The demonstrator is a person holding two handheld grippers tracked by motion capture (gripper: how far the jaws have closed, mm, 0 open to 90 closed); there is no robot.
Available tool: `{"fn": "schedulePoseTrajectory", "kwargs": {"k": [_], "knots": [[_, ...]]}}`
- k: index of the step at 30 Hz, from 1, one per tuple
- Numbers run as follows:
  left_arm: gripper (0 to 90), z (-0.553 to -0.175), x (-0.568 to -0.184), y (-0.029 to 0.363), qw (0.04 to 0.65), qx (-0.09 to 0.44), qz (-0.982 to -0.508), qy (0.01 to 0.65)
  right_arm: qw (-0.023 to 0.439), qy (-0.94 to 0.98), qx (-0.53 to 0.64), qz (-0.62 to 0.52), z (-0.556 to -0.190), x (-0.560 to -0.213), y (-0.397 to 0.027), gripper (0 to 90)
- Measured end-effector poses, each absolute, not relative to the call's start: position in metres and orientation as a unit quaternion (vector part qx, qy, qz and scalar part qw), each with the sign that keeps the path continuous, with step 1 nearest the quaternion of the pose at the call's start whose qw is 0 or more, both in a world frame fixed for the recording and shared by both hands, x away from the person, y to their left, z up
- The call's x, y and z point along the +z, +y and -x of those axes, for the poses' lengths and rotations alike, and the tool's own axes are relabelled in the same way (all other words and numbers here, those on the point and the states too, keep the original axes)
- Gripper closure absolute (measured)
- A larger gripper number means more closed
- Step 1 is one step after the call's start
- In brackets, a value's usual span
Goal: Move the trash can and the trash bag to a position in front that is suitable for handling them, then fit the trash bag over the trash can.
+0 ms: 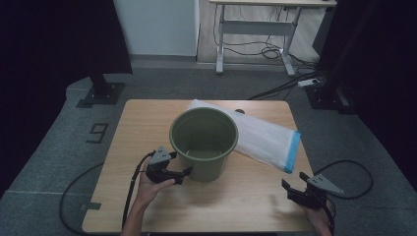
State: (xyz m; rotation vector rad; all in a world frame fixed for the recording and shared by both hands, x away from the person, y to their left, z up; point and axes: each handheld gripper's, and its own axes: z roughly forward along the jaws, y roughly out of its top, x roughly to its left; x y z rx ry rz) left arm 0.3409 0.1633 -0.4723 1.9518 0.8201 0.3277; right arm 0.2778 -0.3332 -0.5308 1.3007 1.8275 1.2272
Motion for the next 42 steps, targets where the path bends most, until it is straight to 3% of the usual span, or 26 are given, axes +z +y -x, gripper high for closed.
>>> {"fn": "schedulePoseTrajectory", "kwargs": {"k": [9,13,26,35,42], "knots": [[14.4,-0.34,-0.47,0.166,0.484,0.126,-0.796,0.34,0.285,0.691,0.456,-0.483,-0.28,-0.532,-0.332,18.1],[14.3,-0.326,-0.47,0.173,0.444,0.154,-0.81,0.35,0.284,0.691,0.455,-0.484,-0.281,-0.531,-0.332,18.2],[14.2,-0.304,-0.498,0.202,0.407,0.156,-0.81,0.392,0.276,0.7,0.43,-0.5,-0.291,-0.532,-0.324,15.9],[14.4,-0.308,-0.509,0.211,0.385,0.161,-0.817,0.399,0.274,0.75,0.405,-0.446,-0.34,-0.518,-0.269,16.4],[14.4,-0.311,-0.512,0.214,0.386,0.158,-0.814,0.404,0.252,0.775,0.373,-0.444,-0.39,-0.531,-0.229,17.0]]}}
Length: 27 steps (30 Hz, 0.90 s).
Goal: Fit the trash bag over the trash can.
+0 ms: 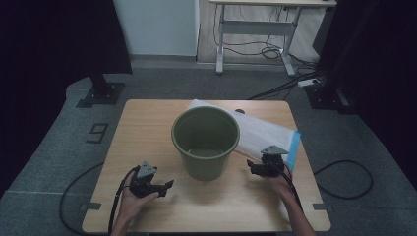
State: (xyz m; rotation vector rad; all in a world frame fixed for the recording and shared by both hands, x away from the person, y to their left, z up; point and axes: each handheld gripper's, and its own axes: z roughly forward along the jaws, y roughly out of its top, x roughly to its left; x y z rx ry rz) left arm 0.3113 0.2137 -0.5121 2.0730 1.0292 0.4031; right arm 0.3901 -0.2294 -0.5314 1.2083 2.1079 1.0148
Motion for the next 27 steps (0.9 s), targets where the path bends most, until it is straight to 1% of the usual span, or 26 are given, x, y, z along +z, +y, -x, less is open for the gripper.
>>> {"fn": "schedulePoseTrajectory", "kwargs": {"k": [3,4,5,6,7,8,9,10,11,12,13,15,18,19,20,21,27], "knots": [[14.4,-0.311,-0.514,0.216,0.39,0.154,-0.811,0.408,0.259,0.78,0.357,-0.445,-0.406,-0.538,-0.221,19.2],[14.9,-0.311,-0.514,0.216,0.39,0.154,-0.811,0.408,0.259,0.78,0.357,-0.445,-0.406,-0.538,-0.221,19.2],[15.1,-0.311,-0.515,0.218,0.397,0.151,-0.807,0.409,0.262,0.773,0.36,-0.452,-0.417,-0.542,-0.219,22.5],[15.1,-0.31,-0.515,0.219,0.399,0.15,-0.806,0.411,0.262,0.773,0.36,-0.452,-0.417,-0.542,-0.219,22.5],[15.0,-0.31,-0.517,0.22,0.392,0.156,-0.806,0.415,0.263,0.773,0.363,-0.449,-0.422,-0.545,-0.219,28.1],[15.1,-0.31,-0.517,0.22,0.392,0.156,-0.806,0.415,0.264,0.773,0.361,-0.449,-0.424,-0.547,-0.22,29.2],[15.1,-0.31,-0.517,0.221,0.391,0.16,-0.805,0.417,0.256,0.773,0.36,-0.455,-0.428,-0.551,-0.222,30.7],[15.1,-0.31,-0.517,0.222,0.393,0.16,-0.803,0.418,0.249,0.772,0.356,-0.464,-0.43,-0.552,-0.224,35.1],[15.1,-0.31,-0.516,0.223,0.394,0.161,-0.802,0.42,0.249,0.772,0.356,-0.464,-0.43,-0.552,-0.224,35.1],[15.1,-0.31,-0.516,0.223,0.394,0.163,-0.8,0.423,0.255,0.766,0.358,-0.47,-0.431,-0.552,-0.226,42.4],[15.1,-0.31,-0.515,0.224,0.399,0.162,-0.796,0.426,0.259,0.766,0.342,-0.478,-0.432,-0.552,-0.229,54.9],[15.1,-0.309,-0.515,0.224,0.404,0.156,-0.793,0.427,0.239,0.762,0.354,-0.487,-0.432,-0.552,-0.235,69.1],[15.2,-0.308,-0.514,0.225,0.417,0.145,-0.79,0.426,0.237,0.765,0.345,-0.489,-0.426,-0.55,-0.242,83.0],[15.3,-0.307,-0.513,0.227,0.424,0.142,-0.785,0.429,0.25,0.767,0.341,-0.483,-0.42,-0.549,-0.245,86.3],[15.4,-0.307,-0.513,0.227,0.424,0.142,-0.785,0.429,0.25,0.767,0.341,-0.483,-0.42,-0.549,-0.245,86.3],[15.5,-0.306,-0.513,0.228,0.425,0.142,-0.783,0.43,0.264,0.765,0.343,-0.477,-0.404,-0.546,-0.252,88.3],[15.5,-0.305,-0.515,0.23,0.42,0.14,-0.784,0.435,0.27,0.764,0.354,-0.467,-0.351,-0.544,-0.281,88.4]]}}
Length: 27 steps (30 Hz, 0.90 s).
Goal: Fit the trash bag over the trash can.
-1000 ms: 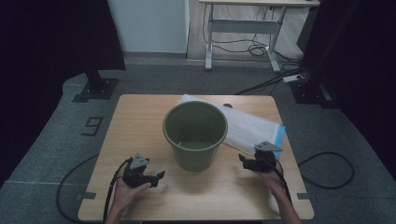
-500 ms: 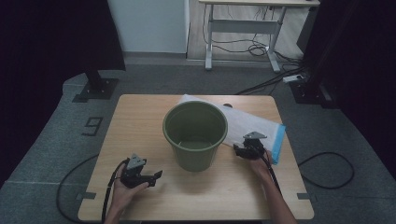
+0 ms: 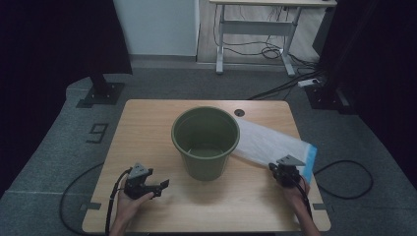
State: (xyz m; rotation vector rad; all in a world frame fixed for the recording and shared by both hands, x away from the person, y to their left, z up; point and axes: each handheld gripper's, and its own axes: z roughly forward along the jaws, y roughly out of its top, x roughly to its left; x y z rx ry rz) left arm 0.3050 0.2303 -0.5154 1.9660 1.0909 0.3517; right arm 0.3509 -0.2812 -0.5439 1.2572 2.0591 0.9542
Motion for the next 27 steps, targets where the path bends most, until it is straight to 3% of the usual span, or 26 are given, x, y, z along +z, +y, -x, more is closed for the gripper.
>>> {"fn": "schedulePoseTrajectory", "kwargs": {"k": [9,10,12,14,15,17,27], "knots": [[15.8,-0.305,-0.516,0.231,0.422,0.135,-0.781,0.441,0.265,0.752,0.357,-0.488,-0.298,-0.543,-0.315,86.1],[15.8,-0.305,-0.516,0.232,0.423,0.133,-0.78,0.441,0.267,0.75,0.354,-0.491,-0.294,-0.543,-0.316,83.3],[16.0,-0.305,-0.516,0.232,0.426,0.132,-0.778,0.443,0.279,0.742,0.364,-0.49,-0.29,-0.537,-0.309,60.7],[16.1,-0.306,-0.516,0.232,0.427,0.132,-0.777,0.443,0.282,0.74,0.37,-0.486,-0.291,-0.533,-0.304,56.3],[16.1,-0.306,-0.517,0.232,0.427,0.132,-0.777,0.443,0.281,0.745,0.384,-0.467,-0.298,-0.524,-0.289,49.7],[16.1,-0.305,-0.517,0.233,0.426,0.133,-0.778,0.442,0.271,0.757,0.395,-0.444,-0.312,-0.516,-0.272,45.7],[16.7,-0.306,-0.518,0.23,0.427,0.128,-0.779,0.441,0.229,0.783,0.403,-0.414,-0.394,-0.524,-0.204,41.6]]}}
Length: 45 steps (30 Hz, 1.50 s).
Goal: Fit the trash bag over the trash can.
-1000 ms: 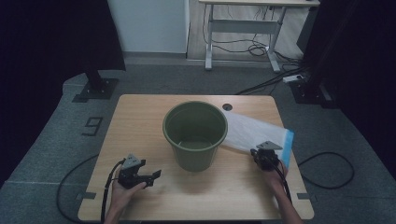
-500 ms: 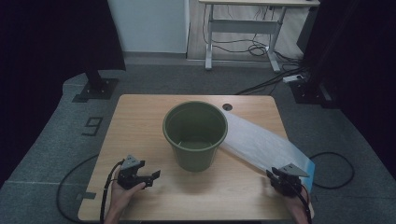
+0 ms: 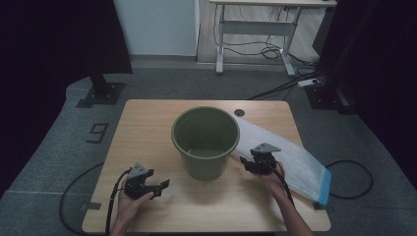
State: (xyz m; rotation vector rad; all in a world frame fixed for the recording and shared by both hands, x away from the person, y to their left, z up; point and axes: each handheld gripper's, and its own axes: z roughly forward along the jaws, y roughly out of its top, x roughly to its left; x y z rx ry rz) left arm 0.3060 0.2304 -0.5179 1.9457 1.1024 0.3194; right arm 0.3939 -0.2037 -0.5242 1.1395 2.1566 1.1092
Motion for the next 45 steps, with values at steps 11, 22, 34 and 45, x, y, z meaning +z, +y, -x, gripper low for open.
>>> {"fn": "schedulePoseTrajectory", "kwargs": {"k": [11,22,34,45], "knots": [[16.8,-0.308,-0.52,0.227,0.42,0.125,-0.781,0.444,0.216,0.79,0.388,-0.422,-0.417,-0.547,-0.182,43.8],[16.8,-0.309,-0.525,0.223,0.405,0.126,-0.788,0.446,0.195,0.795,0.385,-0.427,-0.432,-0.551,-0.176,73.7],[16.8,-0.309,-0.523,0.23,0.411,0.128,-0.782,0.452,0.198,0.762,0.432,-0.44,-0.426,-0.527,-0.197,88.7],[16.8,-0.307,-0.522,0.236,0.413,0.135,-0.775,0.459,0.206,0.676,0.546,-0.45,-0.404,-0.479,-0.235,88.8]]}}
